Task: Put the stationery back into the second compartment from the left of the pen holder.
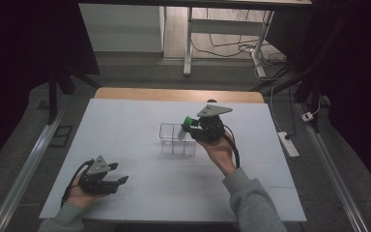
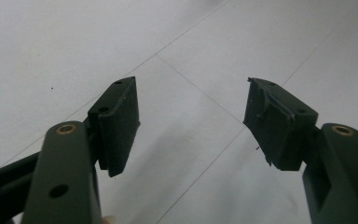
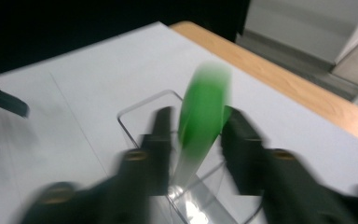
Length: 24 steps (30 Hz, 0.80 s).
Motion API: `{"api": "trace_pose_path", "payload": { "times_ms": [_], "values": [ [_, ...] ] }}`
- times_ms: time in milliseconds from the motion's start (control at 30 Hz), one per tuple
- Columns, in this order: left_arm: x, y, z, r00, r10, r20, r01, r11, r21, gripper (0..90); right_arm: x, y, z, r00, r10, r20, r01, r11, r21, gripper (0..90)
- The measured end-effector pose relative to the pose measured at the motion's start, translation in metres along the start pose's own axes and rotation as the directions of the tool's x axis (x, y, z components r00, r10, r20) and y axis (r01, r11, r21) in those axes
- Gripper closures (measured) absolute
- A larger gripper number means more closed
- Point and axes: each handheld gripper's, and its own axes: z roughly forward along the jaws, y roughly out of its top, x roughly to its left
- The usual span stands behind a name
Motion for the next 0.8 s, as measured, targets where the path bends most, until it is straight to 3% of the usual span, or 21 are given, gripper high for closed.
{"api": "trace_pose_path", "payload": {
  "times_ms": [133,333,500,700,800],
  "values": [
    [0.001,0.000,0.000,1.0000,-0.001,-0.001,0.001,1.0000,0.002,34.8,0.000,-0.008,-0.009,0.9996,0.016,0.023,-0.016,1.000,-0.022,46.4],
    [0.001,0.000,0.001,1.0000,-0.002,-0.004,0.002,1.0000,0.004,34.5,-0.004,-0.029,-0.028,0.9995,0.029,0.012,-0.029,1.000,-0.004,42.3],
    [0.001,0.000,0.002,1.0000,-0.003,-0.004,0.003,1.0000,0.008,34.4,-0.007,-0.056,-0.045,0.9988,0.049,-0.001,-0.049,0.998,0.032,41.8],
    [0.002,0.001,0.002,1.0000,-0.002,-0.007,0.002,0.9999,0.013,34.3,-0.015,-0.087,-0.068,0.9968,0.077,0.023,-0.078,0.996,0.046,41.7],
    [0.002,0.001,0.003,0.9999,-0.013,-0.001,0.013,0.9999,0.006,34.2,-0.017,-0.101,-0.080,0.9970,0.067,0.038,-0.070,0.996,0.058,41.5]
  ]
}}
